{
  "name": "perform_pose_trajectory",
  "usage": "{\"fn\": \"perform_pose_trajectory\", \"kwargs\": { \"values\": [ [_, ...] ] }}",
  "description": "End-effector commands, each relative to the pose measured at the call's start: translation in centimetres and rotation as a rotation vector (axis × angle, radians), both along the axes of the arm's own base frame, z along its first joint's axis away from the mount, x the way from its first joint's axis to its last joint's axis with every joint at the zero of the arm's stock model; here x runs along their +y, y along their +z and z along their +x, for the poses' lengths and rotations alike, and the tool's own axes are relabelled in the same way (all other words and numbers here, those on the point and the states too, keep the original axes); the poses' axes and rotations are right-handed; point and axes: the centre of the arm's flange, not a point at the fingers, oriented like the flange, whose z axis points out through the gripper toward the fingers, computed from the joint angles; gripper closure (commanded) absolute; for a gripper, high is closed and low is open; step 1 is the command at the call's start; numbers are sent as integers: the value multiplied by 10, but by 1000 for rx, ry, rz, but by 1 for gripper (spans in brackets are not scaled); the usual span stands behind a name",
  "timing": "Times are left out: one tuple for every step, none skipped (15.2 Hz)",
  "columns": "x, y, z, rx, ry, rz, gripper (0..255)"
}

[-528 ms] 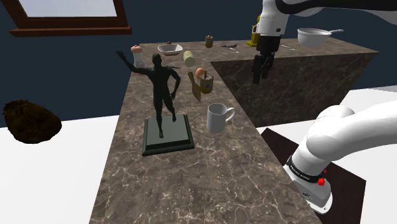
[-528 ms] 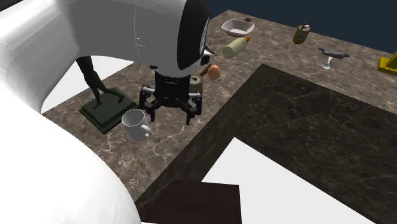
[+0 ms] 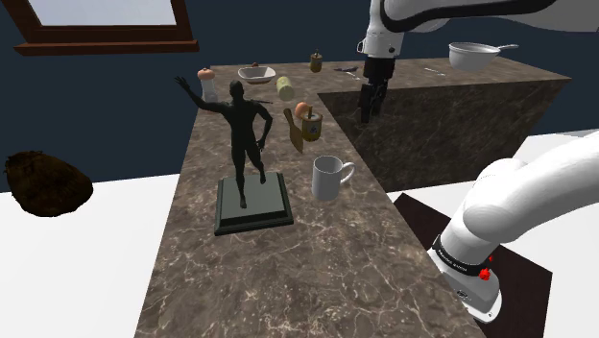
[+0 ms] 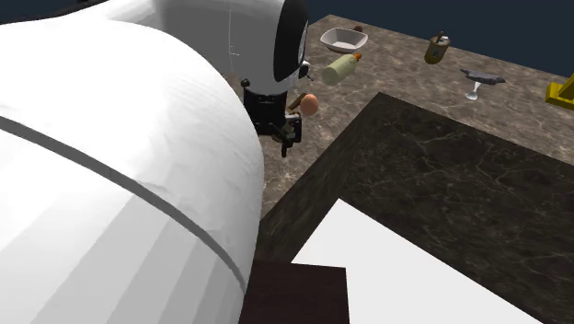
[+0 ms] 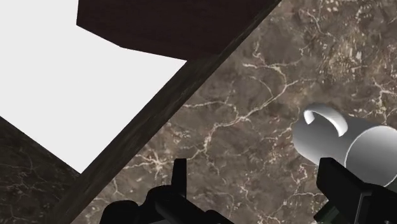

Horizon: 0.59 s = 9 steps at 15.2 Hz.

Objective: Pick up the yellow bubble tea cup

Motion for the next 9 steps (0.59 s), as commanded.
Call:
{"fn": "perform_pose_trajectory", "kwargs": {
  "values": [
    [0, -9, 24, -15, 33, -10, 0],
    [0, -12, 36, -21, 49, -14, 0],
    [-1, -16, 48, -28, 65, -19, 0],
    [-1, -19, 60, -34, 81, -24, 0],
    [-1, -22, 72, -41, 97, -28, 0],
    [-1, -25, 84, -48, 113, -33, 0],
    [0, -28, 96, -54, 129, -38, 0],
    [0, -31, 108, -61, 144, -42, 0],
    [1, -33, 120, -67, 160, -47, 0]
  ]
}}
